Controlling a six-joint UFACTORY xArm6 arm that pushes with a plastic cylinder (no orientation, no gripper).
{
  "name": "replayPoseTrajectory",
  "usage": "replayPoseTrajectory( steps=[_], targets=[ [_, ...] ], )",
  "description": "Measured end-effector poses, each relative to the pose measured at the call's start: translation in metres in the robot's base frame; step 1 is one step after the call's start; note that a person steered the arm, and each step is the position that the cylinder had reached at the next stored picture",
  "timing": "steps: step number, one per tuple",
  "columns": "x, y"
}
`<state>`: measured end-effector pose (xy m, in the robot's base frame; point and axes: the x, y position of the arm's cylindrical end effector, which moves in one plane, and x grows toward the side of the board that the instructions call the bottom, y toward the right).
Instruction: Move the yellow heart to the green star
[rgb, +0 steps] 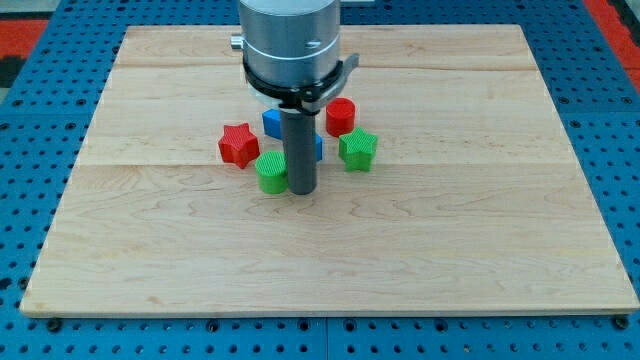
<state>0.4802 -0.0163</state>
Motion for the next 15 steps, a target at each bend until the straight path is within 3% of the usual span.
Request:
replayPoseTrajectory(
  steps=[1,2,3,4,5,6,8,9,10,11,12,13,14,15],
  targets=[
    [0.006,0.071],
    [-0.028,0.183],
    [-0.14,0.207],
    [-0.252,0.134],
    [-0.287,0.097],
    [-0.286,0.069],
    [-0.271,-0.045],
    [-0.219,-0.04],
    [-0.203,-0.045],
    [-0.195,-0.112],
    [-0.167,-0.084],
    [-0.172,0.011],
    [-0.183,0.05],
    [-0.215,0.039]
  ],
)
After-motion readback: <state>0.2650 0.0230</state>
